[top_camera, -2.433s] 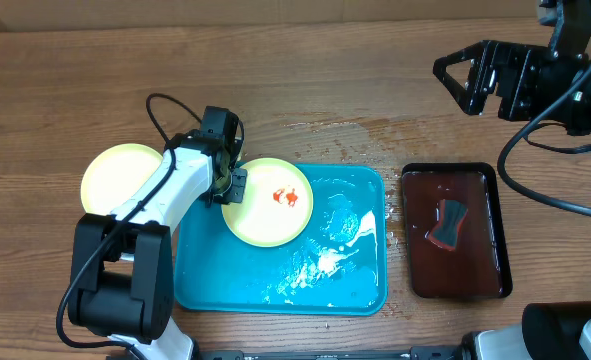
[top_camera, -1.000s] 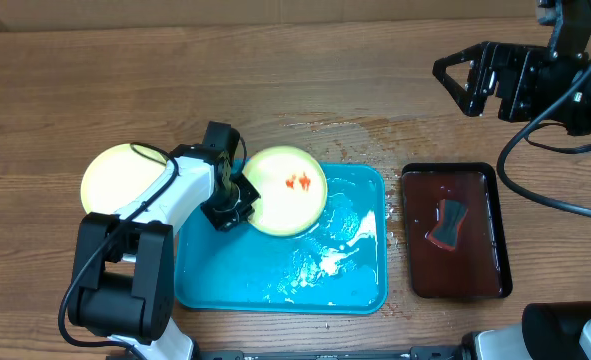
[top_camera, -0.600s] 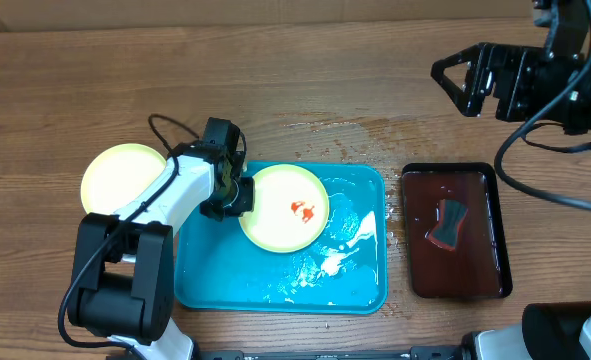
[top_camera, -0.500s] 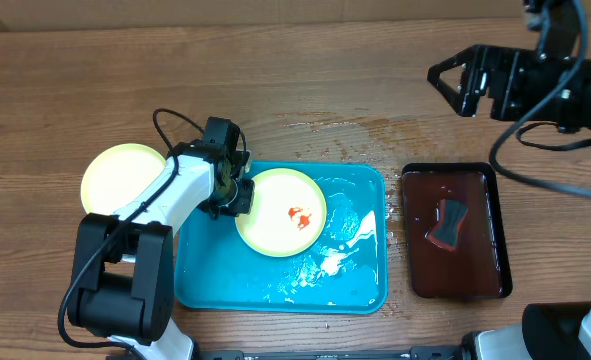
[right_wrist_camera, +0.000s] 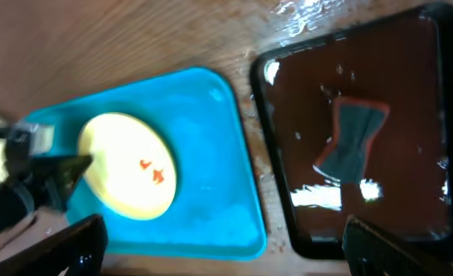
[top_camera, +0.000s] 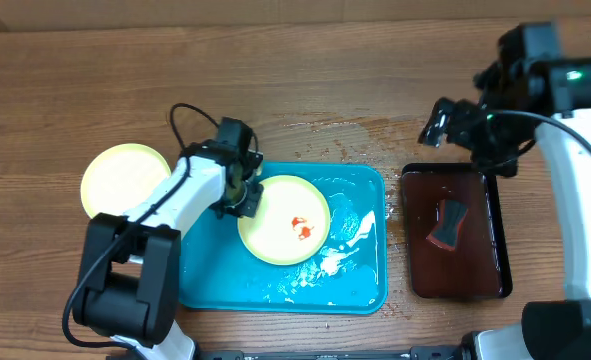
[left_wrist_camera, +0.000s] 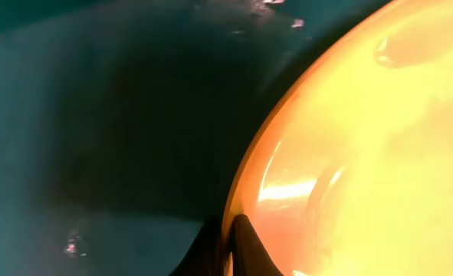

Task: Clean dirty plates on tray and stack at the side
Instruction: 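Lower the right gripper onto the sponge in the black tray and grasp it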

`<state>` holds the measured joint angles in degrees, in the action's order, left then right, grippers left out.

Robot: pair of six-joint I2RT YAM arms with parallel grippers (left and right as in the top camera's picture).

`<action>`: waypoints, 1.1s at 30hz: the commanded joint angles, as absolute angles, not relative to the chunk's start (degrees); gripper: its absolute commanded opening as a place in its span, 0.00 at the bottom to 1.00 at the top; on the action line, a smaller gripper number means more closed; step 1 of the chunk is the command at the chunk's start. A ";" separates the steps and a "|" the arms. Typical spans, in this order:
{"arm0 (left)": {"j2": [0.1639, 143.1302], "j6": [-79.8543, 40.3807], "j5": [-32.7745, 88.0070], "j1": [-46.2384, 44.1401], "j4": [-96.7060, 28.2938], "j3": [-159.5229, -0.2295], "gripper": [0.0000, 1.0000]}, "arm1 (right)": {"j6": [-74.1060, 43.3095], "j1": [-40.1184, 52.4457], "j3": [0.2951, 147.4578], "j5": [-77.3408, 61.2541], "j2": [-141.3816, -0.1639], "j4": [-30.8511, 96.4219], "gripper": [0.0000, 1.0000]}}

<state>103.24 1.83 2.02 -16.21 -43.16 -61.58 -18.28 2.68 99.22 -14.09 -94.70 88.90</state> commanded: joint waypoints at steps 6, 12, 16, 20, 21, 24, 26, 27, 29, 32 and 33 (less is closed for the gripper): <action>104.25 1.04 -0.58 -20.64 -42.37 -60.97 0.04 | -30.76 2.76 80.44 -4.03 -94.48 75.96 1.00; 104.25 1.06 -0.58 -20.64 -42.17 -60.97 0.04 | -30.04 1.78 71.09 -1.15 -94.48 69.76 1.00; 104.25 1.06 -0.58 -20.64 -41.76 -60.97 0.05 | -30.04 1.74 65.80 -2.87 -94.48 66.89 0.97; 104.25 1.06 -0.58 -20.64 -41.74 -60.97 0.04 | -30.26 1.45 62.33 -2.81 -94.50 64.88 0.96; 104.25 1.08 -0.58 -20.64 -41.71 -60.97 0.04 | -30.26 1.17 61.80 -2.63 -94.50 64.31 0.96; 104.25 1.08 -0.58 -20.64 -41.76 -60.97 0.04 | -30.22 0.14 59.44 -2.63 -94.52 61.14 0.96; 104.25 1.08 -0.58 -20.64 -41.80 -60.97 0.04 | -30.04 -0.71 57.49 -2.72 -94.54 58.22 0.95; 104.25 1.08 -0.58 -20.64 -41.82 -60.97 0.04 | -30.02 -1.06 56.75 -2.98 -94.54 56.95 0.93; 104.25 1.06 -0.58 -20.64 -41.85 -60.97 0.04 | -30.02 -1.87 55.05 -3.09 -94.54 54.26 0.80; 104.25 1.06 -0.58 -20.64 -42.15 -60.97 0.04 | -30.00 -2.87 54.26 -3.09 -94.54 52.01 0.76; 104.25 1.08 -0.58 -20.64 -42.17 -60.97 0.04 | -30.00 -2.98 54.26 -3.25 -94.54 51.57 0.73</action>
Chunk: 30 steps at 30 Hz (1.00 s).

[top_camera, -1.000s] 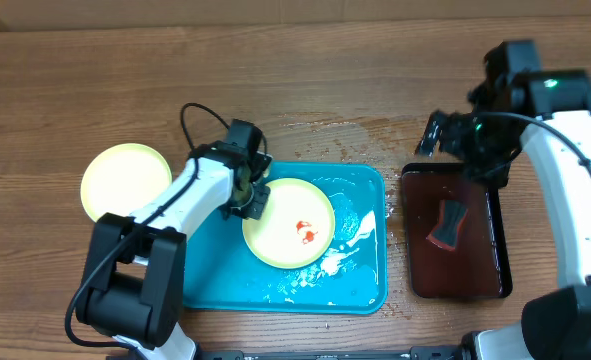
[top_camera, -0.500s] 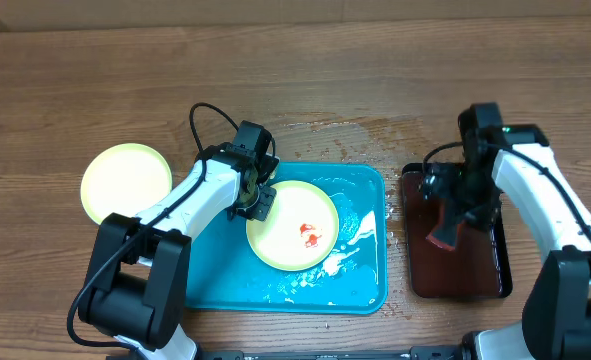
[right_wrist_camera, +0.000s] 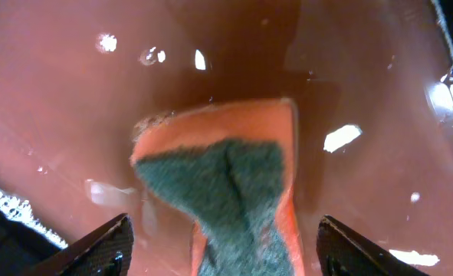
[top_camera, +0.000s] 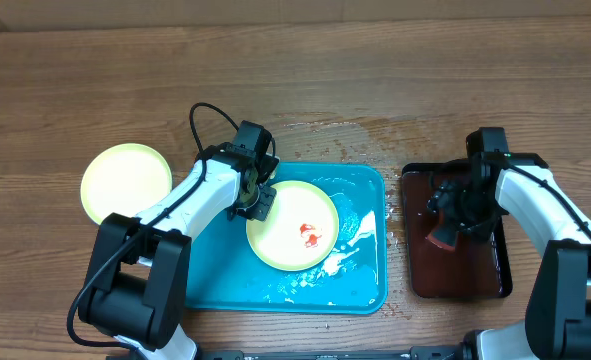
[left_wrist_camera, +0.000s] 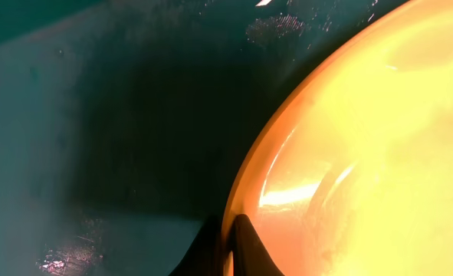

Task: Clean dirty plates on tray and stack at the side
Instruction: 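Lower the right gripper onto the sponge in the black tray and grasp it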

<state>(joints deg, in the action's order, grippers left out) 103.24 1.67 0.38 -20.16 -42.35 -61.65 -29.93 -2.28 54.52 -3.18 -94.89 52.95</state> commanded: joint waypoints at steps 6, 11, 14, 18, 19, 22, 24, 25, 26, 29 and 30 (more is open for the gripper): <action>104.25 1.06 -0.58 -20.64 -41.89 -60.97 0.04 | -29.80 -2.96 54.26 -3.27 -94.54 50.59 0.36; 104.25 1.06 -0.40 -20.64 -41.98 -60.97 0.04 | -28.64 -2.96 54.28 -3.29 -94.54 50.52 0.08; 104.25 1.06 -0.40 -20.64 -41.98 -60.97 0.04 | -28.49 -2.96 54.26 -3.27 -94.54 50.89 0.04; 104.25 -0.30 -0.38 -20.64 -41.95 -60.97 0.04 | -26.59 -2.96 56.69 -3.31 -93.82 53.58 0.04; 104.25 -0.45 -0.40 -20.64 -41.95 -60.97 0.04 | -26.28 -2.96 58.15 -3.29 -93.30 54.94 0.04; 104.25 -0.47 -0.38 -20.64 -41.91 -60.97 0.04 | -25.43 -2.96 65.49 -3.29 -90.89 60.31 0.04; 104.25 -0.93 -0.40 -20.64 -41.93 -60.97 0.04 | -25.26 -2.96 68.69 -3.27 -90.39 62.43 0.04; 104.25 -1.21 -0.40 -20.64 -41.93 -60.97 0.04 | -25.26 -2.96 69.69 -3.29 -90.37 63.20 0.04; 104.25 -1.39 -0.40 -20.64 -41.93 -60.97 0.04 | -25.26 -2.96 70.41 -3.27 -90.37 63.77 0.04; 104.25 -1.39 -0.40 -20.64 -41.93 -60.97 0.04 | -25.30 -2.96 69.45 -3.29 -90.45 63.57 0.04; 104.25 -1.39 -0.40 -20.64 -41.95 -60.97 0.04 | -25.32 -2.96 68.84 -3.29 -90.50 63.26 0.04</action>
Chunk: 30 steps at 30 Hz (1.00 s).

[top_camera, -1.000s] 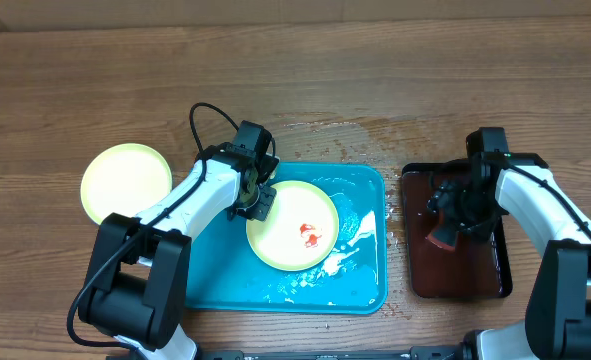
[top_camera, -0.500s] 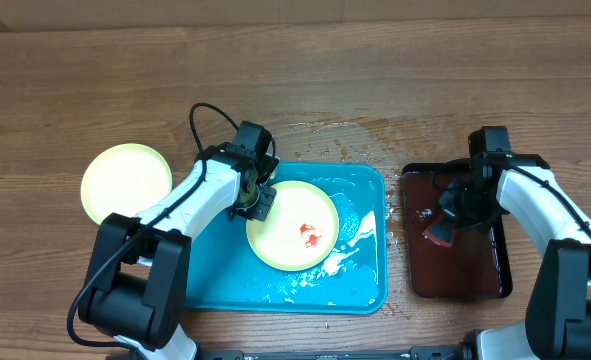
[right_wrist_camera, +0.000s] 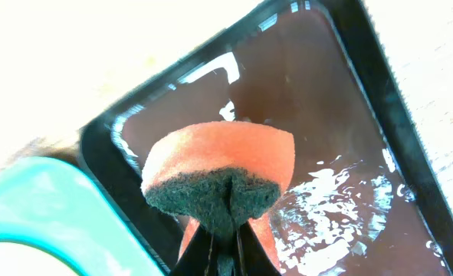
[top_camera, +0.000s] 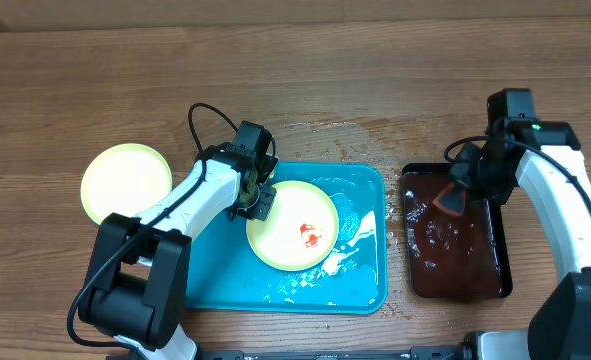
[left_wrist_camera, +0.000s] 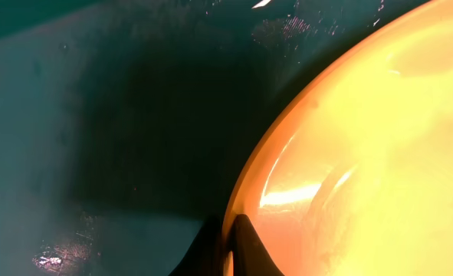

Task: Clean dirty plates on tray and stack at the side
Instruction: 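Lower the right gripper onto the sponge in the black tray and grasp it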

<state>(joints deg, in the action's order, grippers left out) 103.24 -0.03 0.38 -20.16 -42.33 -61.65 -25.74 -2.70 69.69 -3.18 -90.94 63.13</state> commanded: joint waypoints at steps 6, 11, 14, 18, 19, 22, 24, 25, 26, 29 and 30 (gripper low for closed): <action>104.25 -1.34 -0.36 -20.64 -41.91 -60.97 0.04 | -25.52 -2.96 59.11 -4.71 -90.56 56.12 0.04; 104.25 -1.37 -0.23 -20.64 -42.11 -60.97 0.04 | -26.46 -2.96 50.30 -7.79 -90.56 47.88 0.04; 104.25 -2.55 -0.19 -20.64 -42.09 -60.97 0.04 | -26.81 -2.96 47.40 -8.45 -90.56 45.06 0.04; 104.25 -3.49 -0.19 -20.64 -42.13 -60.97 0.04 | -26.04 -2.96 46.74 -8.75 -90.54 43.70 0.04; 104.25 -3.51 -0.14 -20.64 -42.13 -60.97 0.04 | -25.54 -2.96 47.05 -8.99 -90.52 43.64 0.04; 104.25 -3.51 -0.16 -20.64 -42.26 -60.97 0.04 | -25.23 -2.96 50.87 -9.32 -90.08 46.04 0.04; 104.25 -3.51 -0.19 -20.64 -42.33 -60.97 0.04 | -25.04 -2.96 54.26 -9.26 -89.45 48.49 0.04; 104.25 -3.70 -0.19 -20.64 -42.33 -60.97 0.04 | -25.06 -2.96 56.49 -9.10 -89.06 50.09 0.04; 104.25 -3.99 -0.21 -20.64 -42.33 -60.97 0.04 | -25.06 -2.96 58.33 -9.10 -88.82 51.42 0.04; 104.25 -4.34 -0.19 -20.64 -42.35 -60.97 0.04 | -25.06 -2.96 64.69 -9.10 -88.49 56.49 0.04; 104.25 -4.34 -0.16 -20.64 -42.35 -60.97 0.04 | -25.06 -2.96 66.13 -9.10 -88.49 57.82 0.04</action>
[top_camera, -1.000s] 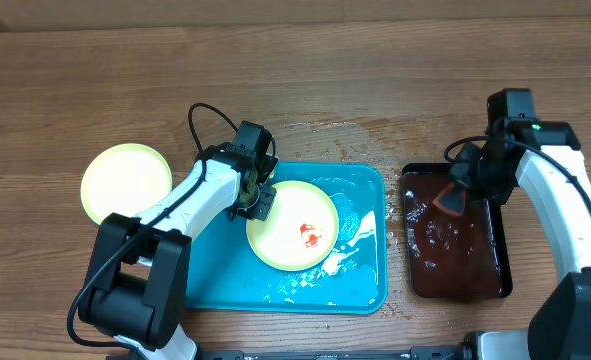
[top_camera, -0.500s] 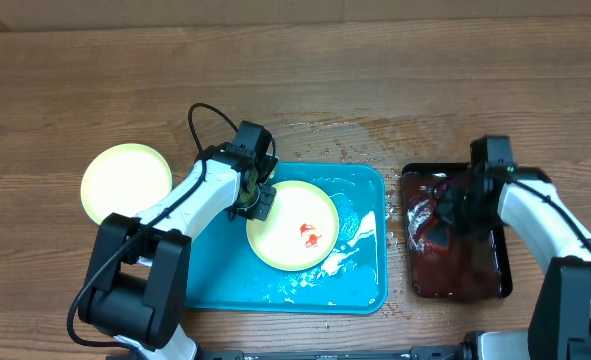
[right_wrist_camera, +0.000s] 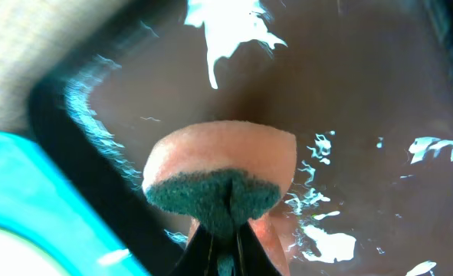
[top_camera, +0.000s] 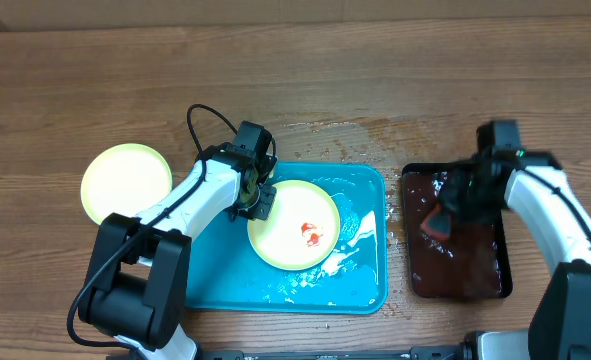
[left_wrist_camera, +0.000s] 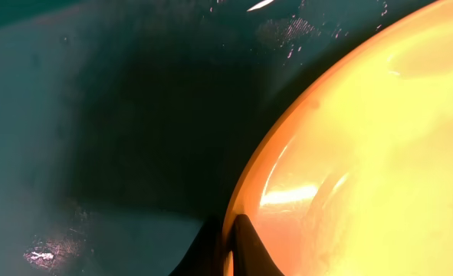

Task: Clean dirty plates on tray and stack at the side
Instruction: 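Lower the right gripper onto the sponge in the black tray and grasp it, then carry the sponge with the right gripper over the yellow plate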

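A yellow plate [top_camera: 295, 224] with a red smear [top_camera: 306, 233] lies in the blue tray [top_camera: 215, 290]. My left gripper [top_camera: 255, 199] is shut on the plate's left rim, seen close up as the plate [left_wrist_camera: 364, 153] with thin fingertips [left_wrist_camera: 241, 245] pinching its edge. A second, clean yellow plate [top_camera: 125, 182] rests on the table left of the tray. My right gripper [top_camera: 445, 214] is shut on an orange sponge [right_wrist_camera: 230, 180] with a green scouring face, held low over the black tray [top_camera: 495, 285] of brown water; in the overhead view the sponge [top_camera: 438, 222] sits near that tray's left side.
Water is spilled on the wooden table [top_camera: 375, 70] between the two trays, and puddles lie in the blue tray's right half [top_camera: 360, 225]. The left arm's cable [top_camera: 200, 125] loops above the tray.
My right gripper, still shut on the sponge, has gone from above the black tray's top edge down and left, to low over the water. The left gripper and plate have not moved.
At first my right gripper was open and high, the sponge lying in the black tray, while the left held the dirty plate's rim. Then the right gripper was down around the sponge, then held it lifted, and now holds it low over the water again.
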`<state>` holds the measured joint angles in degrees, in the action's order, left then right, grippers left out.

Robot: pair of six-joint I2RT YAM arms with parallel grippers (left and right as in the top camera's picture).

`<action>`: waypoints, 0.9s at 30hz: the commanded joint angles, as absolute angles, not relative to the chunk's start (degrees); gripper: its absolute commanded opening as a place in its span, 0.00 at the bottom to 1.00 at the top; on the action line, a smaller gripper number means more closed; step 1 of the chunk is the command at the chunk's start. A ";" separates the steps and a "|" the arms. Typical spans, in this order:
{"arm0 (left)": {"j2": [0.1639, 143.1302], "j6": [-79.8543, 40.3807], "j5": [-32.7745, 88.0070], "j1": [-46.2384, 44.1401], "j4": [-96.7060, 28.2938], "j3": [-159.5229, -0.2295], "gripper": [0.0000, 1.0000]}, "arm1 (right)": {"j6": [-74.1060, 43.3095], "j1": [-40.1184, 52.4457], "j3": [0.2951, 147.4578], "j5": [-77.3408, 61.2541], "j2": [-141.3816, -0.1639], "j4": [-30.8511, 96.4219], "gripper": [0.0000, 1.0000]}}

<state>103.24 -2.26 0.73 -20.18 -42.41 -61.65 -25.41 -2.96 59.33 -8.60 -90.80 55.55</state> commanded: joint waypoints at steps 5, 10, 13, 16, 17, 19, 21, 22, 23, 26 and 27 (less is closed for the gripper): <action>104.25 -4.34 -0.19 -20.64 -42.33 -60.97 0.04 | -24.01 -2.96 71.31 -9.04 -88.38 63.86 0.04; 104.25 -4.32 -0.19 -20.64 -42.35 -60.97 0.04 | -24.23 -2.96 72.42 -3.44 -87.20 65.49 0.04; 104.25 -4.32 -0.19 -20.64 -42.33 -60.97 0.04 | -25.43 -2.96 74.17 4.29 -86.98 68.25 0.04; 104.25 -4.32 -0.21 -20.64 -42.30 -60.97 0.04 | -25.28 -2.94 75.42 9.67 -86.98 70.70 0.04; 104.25 -4.32 -0.19 -20.64 -42.30 -60.97 0.04 | -25.28 -2.92 75.53 10.61 -86.98 71.13 0.04; 104.25 -4.32 -0.19 -20.64 -42.28 -60.97 0.04 | -24.86 -2.61 75.53 11.97 -86.98 71.72 0.04; 104.25 -4.34 -0.19 -20.64 -42.19 -60.97 0.04 | -23.92 -2.13 75.50 12.03 -87.00 71.99 0.04; 104.25 -4.36 -0.16 -20.64 -42.15 -60.97 0.04 | -23.99 -1.80 75.50 12.01 -87.00 72.31 0.04; 104.25 -4.36 -0.19 -20.64 -42.15 -60.97 0.04 | -23.99 -1.45 75.48 11.99 -87.00 72.60 0.04; 104.25 -4.78 -0.16 -20.64 -42.17 -60.97 0.04 | -23.73 -0.14 75.29 11.53 -87.00 72.82 0.04; 104.25 -4.78 -0.19 -20.64 -42.15 -60.97 0.04 | -23.81 0.78 75.22 11.53 -87.00 73.10 0.04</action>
<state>103.24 -3.05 0.82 -20.27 -42.39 -61.65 -24.14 -0.95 73.89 10.11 -88.60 72.99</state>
